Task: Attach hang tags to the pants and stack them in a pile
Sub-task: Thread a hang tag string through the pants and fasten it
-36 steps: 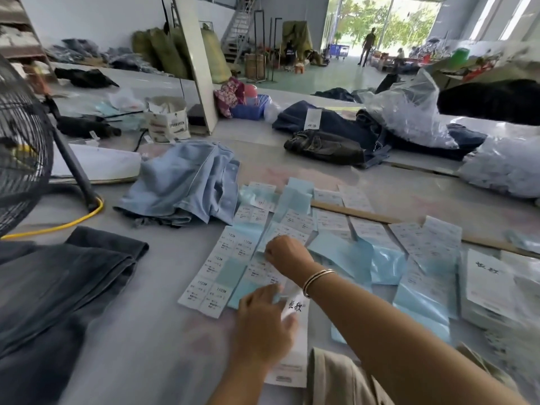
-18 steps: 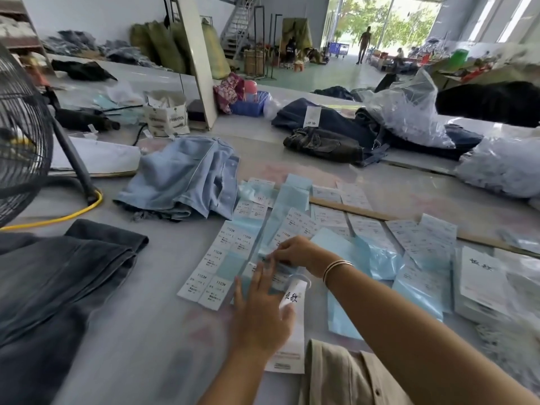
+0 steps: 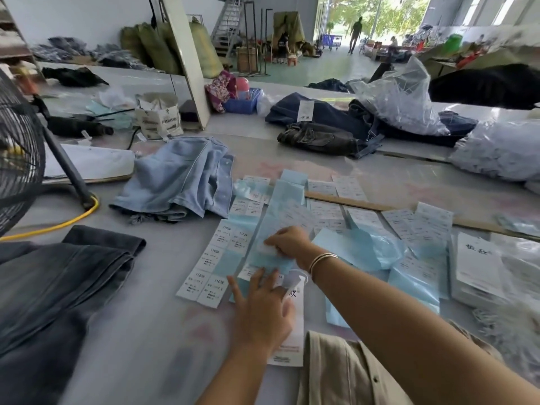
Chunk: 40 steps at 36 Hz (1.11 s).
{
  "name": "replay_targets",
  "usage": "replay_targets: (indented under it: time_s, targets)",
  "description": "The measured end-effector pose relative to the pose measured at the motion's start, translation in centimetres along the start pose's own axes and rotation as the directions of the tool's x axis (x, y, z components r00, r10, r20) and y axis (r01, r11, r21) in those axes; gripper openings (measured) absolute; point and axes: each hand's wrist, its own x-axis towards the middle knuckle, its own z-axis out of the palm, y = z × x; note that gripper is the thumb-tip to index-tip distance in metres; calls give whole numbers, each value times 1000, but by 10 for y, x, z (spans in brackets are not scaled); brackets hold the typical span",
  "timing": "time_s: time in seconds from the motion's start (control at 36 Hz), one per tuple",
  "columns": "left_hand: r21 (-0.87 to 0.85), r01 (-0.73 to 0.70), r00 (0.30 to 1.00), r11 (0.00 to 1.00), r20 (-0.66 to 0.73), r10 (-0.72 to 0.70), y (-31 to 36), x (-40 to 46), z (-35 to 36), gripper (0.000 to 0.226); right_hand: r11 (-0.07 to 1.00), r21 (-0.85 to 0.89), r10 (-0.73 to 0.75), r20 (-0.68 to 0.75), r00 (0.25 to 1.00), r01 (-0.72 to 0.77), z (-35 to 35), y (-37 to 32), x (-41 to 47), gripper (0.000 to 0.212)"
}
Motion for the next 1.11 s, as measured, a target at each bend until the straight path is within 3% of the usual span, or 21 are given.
replay_targets:
  time_s: [0.08,0.19,0.25,0.31,0.36,0.42,0.47,0.5,0.53,0.58,0.64,0.69,0.72,0.78,0.83,0.86,0.92,0.97,1.11]
  targets:
    - [7,0,1000,1000,-26,0,0,0,0,39,941,327,-22,-184,983,83,-34,-1,-5,17]
    - [-6,26,1000,1000,-16,-27,-1,1,0,42,742,634,-7,-321,947,220,-84,2,-35,17]
    - [-84,4,997,996,-76,-10,-2,2,-1,43,712,650,-35,-347,937,266,-99,12,-63,16]
    - [-267,-66,980,961,-197,13,-1,-3,-7,43,703,650,-65,-346,936,289,-107,30,-98,12]
    - [-487,-140,924,862,-377,-62,-1,-12,-16,39,701,653,-86,-321,943,287,-108,50,-137,14]
    - [-517,-149,843,843,-511,-165,0,-20,-26,39,710,641,-103,-315,943,292,-107,72,-172,21]
    - [-594,-91,851,800,-463,-247,8,-26,-36,43,740,593,-130,-336,933,317,-106,92,-203,30]
    - [-701,-57,883,711,-368,-292,15,-32,-42,41,751,566,-147,-358,922,340,-105,101,-217,34]
    - [-830,-19,906,557,-250,-342,25,-39,-51,39,753,546,-163,-385,908,367,-104,108,-229,34]
    - [-990,41,939,132,-7,-343,51,-53,-70,34,735,514,-206,-452,868,442,-102,117,-249,26]
    - [-962,111,969,-250,161,-190,80,-65,-78,33,703,483,-262,-506,822,522,-104,118,-265,22]
    - [-861,202,971,-466,237,-17,107,-75,-77,31,656,459,-307,-563,768,599,-108,119,-275,27]
    - [-829,258,960,-496,276,38,118,-79,-73,32,640,439,-319,-593,739,630,-111,121,-278,32]
    - [-807,396,911,-439,403,81,134,-87,-53,37,675,354,-318,-652,688,648,-114,128,-283,34]
    - [-774,544,832,-324,547,91,142,-97,-31,37,775,48,-439,-675,593,630,-113,143,-284,11]
    - [-757,594,798,-274,598,76,142,-101,-21,35,789,-157,-543,-629,557,593,-110,153,-283,13]
    - [-744,632,768,-220,638,49,140,-105,-10,33,707,-448,-707,-463,534,548,-98,171,-284,14]
    - [-724,646,757,-241,648,80,139,-104,-8,37,636,-548,-765,-358,535,543,-90,178,-285,31]
    - [-657,670,730,-345,667,147,141,-99,-6,55,580,-640,-799,-323,508,504,-89,173,-285,31]
